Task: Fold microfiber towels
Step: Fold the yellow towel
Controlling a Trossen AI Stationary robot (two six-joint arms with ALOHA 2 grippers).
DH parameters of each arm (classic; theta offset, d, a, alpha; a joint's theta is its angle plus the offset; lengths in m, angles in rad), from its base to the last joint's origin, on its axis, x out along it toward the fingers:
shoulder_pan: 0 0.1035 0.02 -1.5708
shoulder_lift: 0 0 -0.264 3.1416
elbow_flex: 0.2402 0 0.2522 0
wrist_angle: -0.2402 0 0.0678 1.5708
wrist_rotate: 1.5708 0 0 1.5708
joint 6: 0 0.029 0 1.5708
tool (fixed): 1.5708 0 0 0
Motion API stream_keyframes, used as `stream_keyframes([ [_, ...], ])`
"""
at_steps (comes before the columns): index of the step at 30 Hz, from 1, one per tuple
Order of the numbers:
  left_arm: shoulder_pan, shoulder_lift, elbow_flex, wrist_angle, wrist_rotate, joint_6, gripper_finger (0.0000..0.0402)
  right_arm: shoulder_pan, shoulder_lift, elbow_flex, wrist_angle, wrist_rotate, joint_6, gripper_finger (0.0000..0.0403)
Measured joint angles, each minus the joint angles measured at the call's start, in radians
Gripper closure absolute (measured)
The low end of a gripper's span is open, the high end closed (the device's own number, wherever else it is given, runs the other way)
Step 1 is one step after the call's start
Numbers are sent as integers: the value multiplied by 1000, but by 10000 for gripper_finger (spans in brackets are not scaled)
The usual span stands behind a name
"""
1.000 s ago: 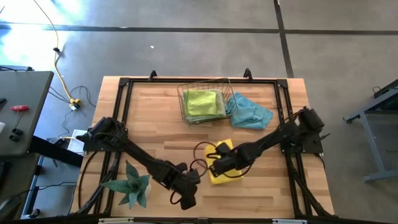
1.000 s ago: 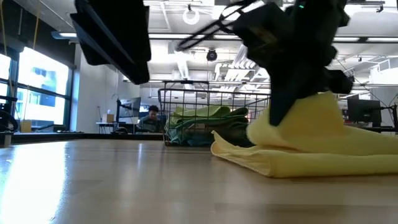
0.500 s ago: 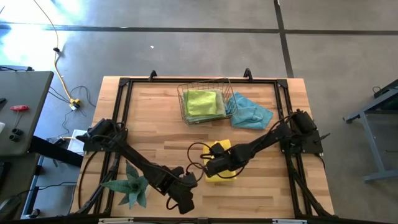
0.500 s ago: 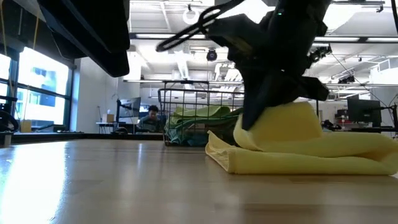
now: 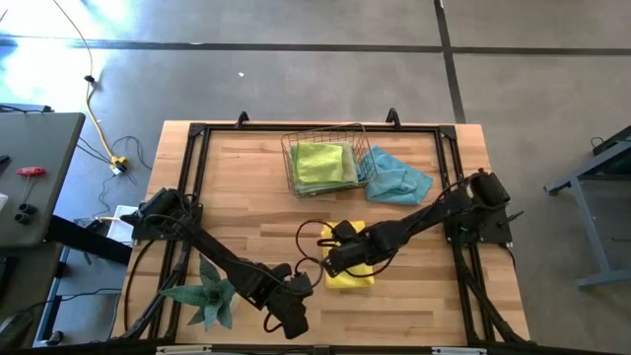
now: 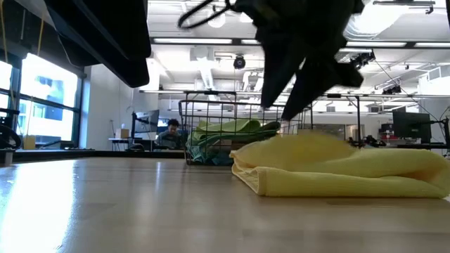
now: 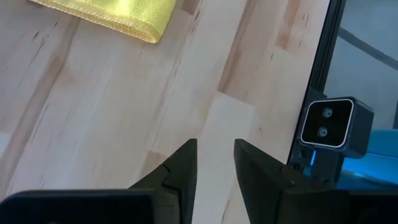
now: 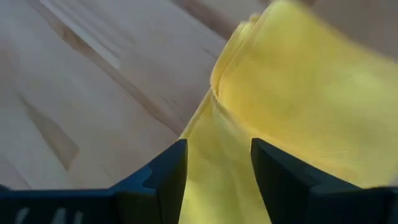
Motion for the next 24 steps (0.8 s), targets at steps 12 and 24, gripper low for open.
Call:
stream_keyframes([
  [12, 0, 0, 0, 0, -16, 11, 305, -13, -70, -6, -494, 99, 98, 250],
  [24, 0, 0, 0, 0, -26, 30, 305, -18, -60, -144, -262, 21, 130, 264],
])
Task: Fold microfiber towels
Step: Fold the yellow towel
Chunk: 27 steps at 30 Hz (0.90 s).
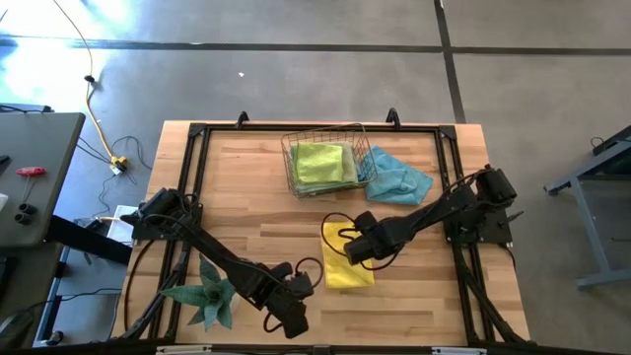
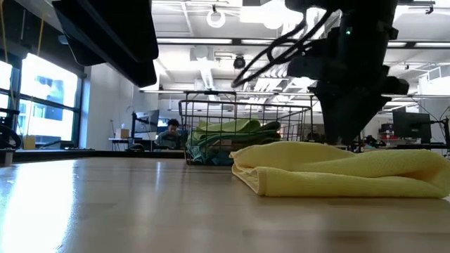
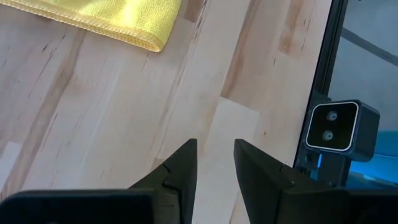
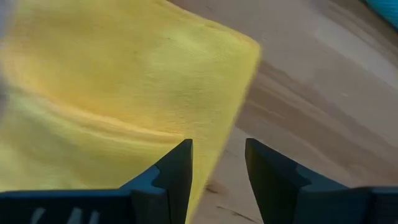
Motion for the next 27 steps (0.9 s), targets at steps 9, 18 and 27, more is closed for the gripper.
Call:
stream_keyframes([
  [9, 0, 0, 0, -1, 0, 8, 305, 3, 21, 1, 84, 1, -28, 264],
  [18, -2, 0, 0, -15, 4, 7, 305, 17, 28, 1, 351, -159, -194, 264],
  [27, -14, 0, 0, -15, 3, -3, 305, 61, 28, 1, 549, -358, -271, 264],
])
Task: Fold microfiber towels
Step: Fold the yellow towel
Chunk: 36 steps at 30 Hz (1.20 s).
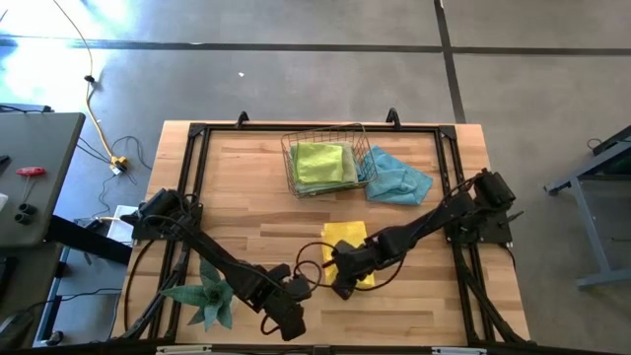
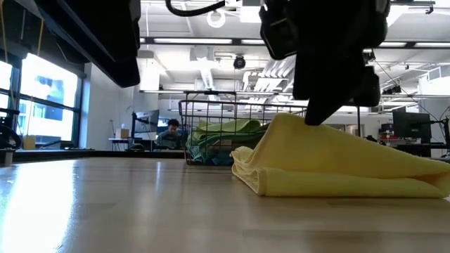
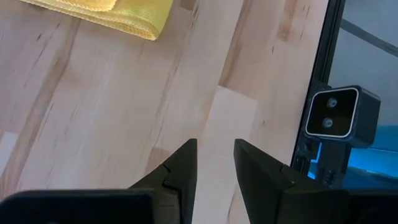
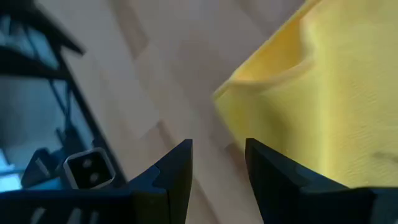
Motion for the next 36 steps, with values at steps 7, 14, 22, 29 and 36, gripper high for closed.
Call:
stream_keyframes([
  [7, 0, 0, 0, 0, 0, 1, 305, 20, -6, 0, 25, -31, -24, 264],
  [14, 0, 0, 0, 0, -3, 2, 305, 19, -80, 0, -109, 268, -26, 264],
  [22, 0, 0, 0, 0, -3, 10, 305, 12, -28, 0, -256, 419, 72, 264],
  [29, -1, 0, 0, 0, -3, 12, 305, 44, 9, 0, -90, 211, 46, 264],
  [36, -1, 0, 0, 1, -5, 19, 305, 75, 7, 0, -10, 179, -29, 264],
])
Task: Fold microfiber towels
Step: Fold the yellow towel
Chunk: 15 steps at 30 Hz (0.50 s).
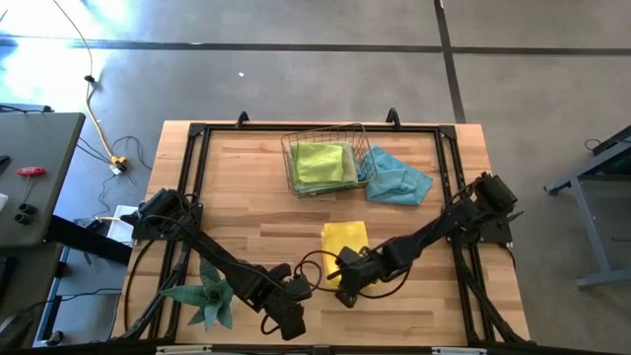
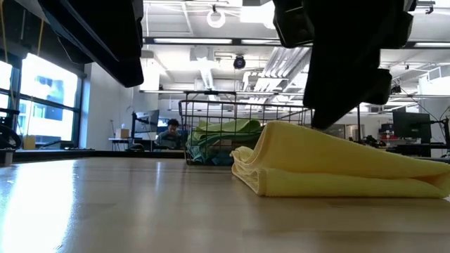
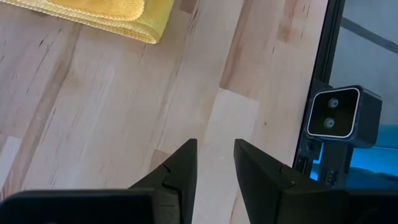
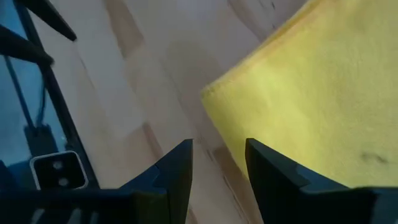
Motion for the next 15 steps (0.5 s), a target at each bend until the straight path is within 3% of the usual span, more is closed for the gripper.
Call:
stream_keyframes([
  [4, 0, 0, 0, 0, -10, 0, 305, -2, -8, 0, 1, 41, 7, 264],
  [8, 0, 0, 0, 1, -50, 0, 305, 3, -6, 0, -10, 178, 20, 264],
  [11, 0, 0, 0, 1, -91, 16, 305, 11, -5, 0, -84, 268, 152, 264],
  [15, 1, 0, 0, 9, -217, 182, 305, 44, -5, 0, -146, 276, 363, 264],
])
